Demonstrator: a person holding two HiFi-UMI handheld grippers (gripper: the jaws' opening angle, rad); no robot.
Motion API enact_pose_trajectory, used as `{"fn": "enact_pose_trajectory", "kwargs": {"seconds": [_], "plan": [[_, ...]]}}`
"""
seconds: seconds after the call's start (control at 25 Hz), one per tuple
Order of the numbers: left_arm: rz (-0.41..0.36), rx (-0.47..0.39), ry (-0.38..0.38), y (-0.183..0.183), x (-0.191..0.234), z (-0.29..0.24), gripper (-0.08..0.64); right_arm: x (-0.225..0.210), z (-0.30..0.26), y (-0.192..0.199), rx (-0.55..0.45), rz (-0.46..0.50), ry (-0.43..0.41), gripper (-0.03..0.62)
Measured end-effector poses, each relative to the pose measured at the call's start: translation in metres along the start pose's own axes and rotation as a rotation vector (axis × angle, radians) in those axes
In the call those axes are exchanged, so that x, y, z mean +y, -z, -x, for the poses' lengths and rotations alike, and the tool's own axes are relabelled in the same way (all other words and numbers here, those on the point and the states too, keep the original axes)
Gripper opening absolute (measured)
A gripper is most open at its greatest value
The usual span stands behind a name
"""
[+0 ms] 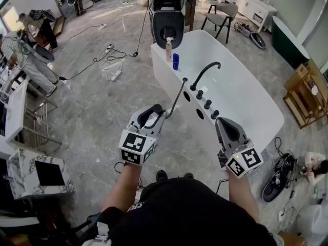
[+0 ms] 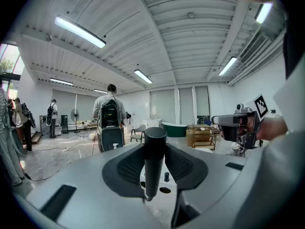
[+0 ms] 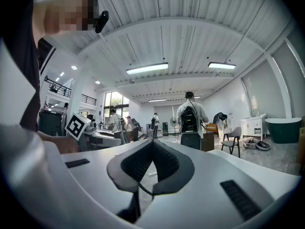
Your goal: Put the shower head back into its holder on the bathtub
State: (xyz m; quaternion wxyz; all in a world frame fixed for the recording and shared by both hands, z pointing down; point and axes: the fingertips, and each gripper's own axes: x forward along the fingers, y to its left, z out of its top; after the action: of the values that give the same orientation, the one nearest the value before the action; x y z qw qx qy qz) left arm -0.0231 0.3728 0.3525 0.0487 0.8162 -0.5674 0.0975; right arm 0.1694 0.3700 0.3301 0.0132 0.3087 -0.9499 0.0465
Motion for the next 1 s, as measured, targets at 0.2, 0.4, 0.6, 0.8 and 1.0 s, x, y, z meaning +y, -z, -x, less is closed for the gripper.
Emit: {"fn": "enact_pose_trajectory", "kwargs": {"seconds": [0.2,0.4,0.6,0.8,1.0], "plan": [[0.007,-0.003,0.0,0.0,0.013,0.002,0.143,0.006,-0.011,0.0,0.005,0.017,0.004,0.011],[0.008,-0.012,0.004,0.003,0.024,0.015,0.143,0.023,-0.019,0.002,0.004,0.03,0.011,0.011],[-0.005,-0.026,0.008,0.007,0.039,0.029,0.143,0.046,-0.031,0.006,0.001,0.032,0.004,0.012],[0.001,-0.028,0.01,0.013,0.053,0.032,0.143,0.06,-0.047,0.016,0.022,0.015,-0.016,0.012],[0.008,-0.025,0.007,0.016,0.075,0.018,0.143,0.054,-0.075,0.017,0.046,0.03,-0.006,0.014]]}}
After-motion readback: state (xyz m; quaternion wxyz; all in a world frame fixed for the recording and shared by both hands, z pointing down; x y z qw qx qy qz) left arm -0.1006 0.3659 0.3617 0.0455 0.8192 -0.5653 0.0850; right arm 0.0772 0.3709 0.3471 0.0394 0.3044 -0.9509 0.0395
